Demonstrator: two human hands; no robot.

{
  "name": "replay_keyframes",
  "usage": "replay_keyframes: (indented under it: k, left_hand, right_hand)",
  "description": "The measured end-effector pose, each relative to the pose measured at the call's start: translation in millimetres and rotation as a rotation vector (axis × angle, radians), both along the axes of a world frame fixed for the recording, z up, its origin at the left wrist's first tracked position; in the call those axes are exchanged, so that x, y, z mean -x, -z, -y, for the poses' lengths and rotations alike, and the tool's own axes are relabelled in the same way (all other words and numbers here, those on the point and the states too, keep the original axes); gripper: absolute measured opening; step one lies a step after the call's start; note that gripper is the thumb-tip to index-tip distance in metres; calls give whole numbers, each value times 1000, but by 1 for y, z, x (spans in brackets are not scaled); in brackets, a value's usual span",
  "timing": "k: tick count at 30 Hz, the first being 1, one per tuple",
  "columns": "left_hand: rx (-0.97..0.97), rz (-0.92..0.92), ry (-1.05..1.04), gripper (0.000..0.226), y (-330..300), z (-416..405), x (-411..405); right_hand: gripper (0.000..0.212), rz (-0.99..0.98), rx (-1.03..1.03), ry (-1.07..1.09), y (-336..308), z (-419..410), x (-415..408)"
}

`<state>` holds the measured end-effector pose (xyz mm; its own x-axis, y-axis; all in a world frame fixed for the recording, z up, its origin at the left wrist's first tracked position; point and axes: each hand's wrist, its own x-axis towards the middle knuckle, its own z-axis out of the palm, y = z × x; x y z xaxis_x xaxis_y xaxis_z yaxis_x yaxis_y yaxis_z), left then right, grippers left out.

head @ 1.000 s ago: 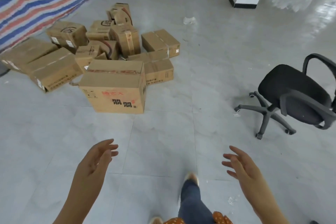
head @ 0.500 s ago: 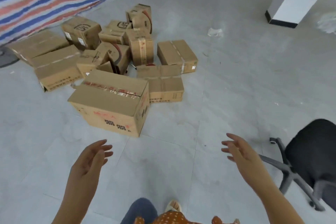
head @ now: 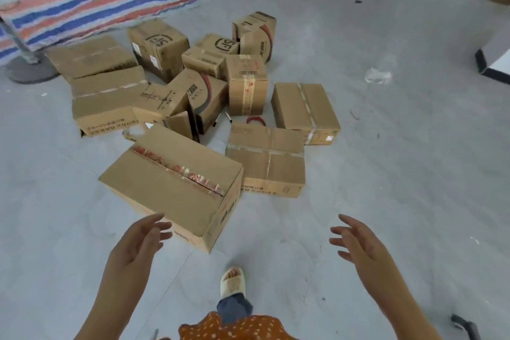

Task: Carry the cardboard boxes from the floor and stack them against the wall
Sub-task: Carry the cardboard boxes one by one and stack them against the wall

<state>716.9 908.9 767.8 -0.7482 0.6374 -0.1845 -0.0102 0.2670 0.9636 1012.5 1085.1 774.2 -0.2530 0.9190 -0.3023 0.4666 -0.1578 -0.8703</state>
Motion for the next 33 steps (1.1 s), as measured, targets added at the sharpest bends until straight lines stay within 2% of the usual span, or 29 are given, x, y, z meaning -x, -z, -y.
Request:
replay_keyframes:
  k: [6, 13, 19, 24, 29, 33]
  left_hand:
    - [63, 6, -89, 29, -7, -79, 47]
    - [200, 117, -451, 26, 25, -99, 49]
    - [324, 321, -731, 22, 89, -140, 30]
    - [396, 492, -880, 21, 185, -180, 44]
    - [515, 669, -1130, 50, 308, -191, 48]
    - [514, 819, -1181, 61, 384, -186, 35]
  right_hand:
    - [27, 123, -27, -229, -5, -111, 82]
    - [20, 263, 108, -661, 34, -219, 170]
    - [22, 401, 237, -989, 84, -308, 252]
    - [29, 529, 258, -1105, 171, -343, 315]
    - [41, 576, 161, -1111, 295, -341, 345]
    - [56, 580, 115, -1001, 385, -330, 362]
